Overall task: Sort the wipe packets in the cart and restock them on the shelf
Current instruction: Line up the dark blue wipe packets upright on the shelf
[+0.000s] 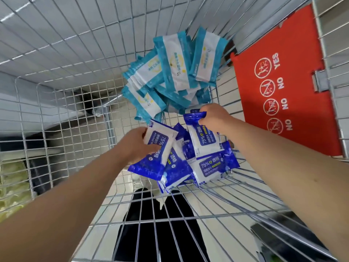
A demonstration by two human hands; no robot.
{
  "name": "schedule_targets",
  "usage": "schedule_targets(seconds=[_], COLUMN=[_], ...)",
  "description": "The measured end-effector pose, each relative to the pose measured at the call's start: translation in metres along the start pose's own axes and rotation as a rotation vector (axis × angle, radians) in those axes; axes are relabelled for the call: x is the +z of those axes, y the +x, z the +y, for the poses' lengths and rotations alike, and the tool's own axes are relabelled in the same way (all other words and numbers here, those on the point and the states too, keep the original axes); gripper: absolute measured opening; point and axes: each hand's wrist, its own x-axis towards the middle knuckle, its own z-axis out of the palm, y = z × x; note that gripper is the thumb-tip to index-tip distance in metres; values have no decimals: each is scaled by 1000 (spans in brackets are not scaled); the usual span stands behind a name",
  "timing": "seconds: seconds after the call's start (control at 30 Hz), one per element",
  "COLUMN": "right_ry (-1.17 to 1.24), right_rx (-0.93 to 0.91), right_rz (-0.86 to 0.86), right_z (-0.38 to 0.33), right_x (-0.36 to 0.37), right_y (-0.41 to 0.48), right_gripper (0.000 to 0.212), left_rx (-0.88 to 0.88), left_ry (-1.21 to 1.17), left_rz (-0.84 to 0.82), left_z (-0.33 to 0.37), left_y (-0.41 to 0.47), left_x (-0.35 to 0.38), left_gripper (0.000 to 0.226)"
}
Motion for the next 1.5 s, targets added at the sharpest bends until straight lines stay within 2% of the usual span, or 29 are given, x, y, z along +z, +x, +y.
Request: schedule_targets(seconds=[0.17,0.33,0.43,0.63,0.73,0.8,0.83,1.03,1.13,1.3,1.5], right_ry=[34,147,178,211,178,153,138,0,-39,-55,70], right_rx=[72,131,90,-118,-249,-355,-404,-720,-860,-1088,-1266], right_rz=[53,39,9,107,188,259,289,428,481,558,539], right_z=[5,0,-12,-74,-126,-164,-184,-306,-369,-469,-575], right_x=[-2,-22,-39,-97,-129,-149,-157,-193,-196,-179,-117], right_y=[-5,-29,-53,-122,-164,-194,-210,-322,-379,-491,-613], right_gripper=[26,39,48,38,13,34,36,14,4,4,10], left_rx=[-9,8,27,94,139,174,193,267,305,373,426], left_ry=[-25,-73,-73,-89,-138,-158,-176,-274,-300,-347,-361], left_rz=[-48,-29,22,139,254,332,369,604,737,957,1221], left_z=[-1,2,5,28,40,46,47,39,22,-29,-123], left_y=[-5,-18,-33,-97,-144,-180,-199,-335,-415,-555,-713], left_x=[-1,-9,-24,-77,-112,-138,-151,-223,-254,-294,-330], left_gripper=[29,31,32,32,29,27,28,33,32,29,31])
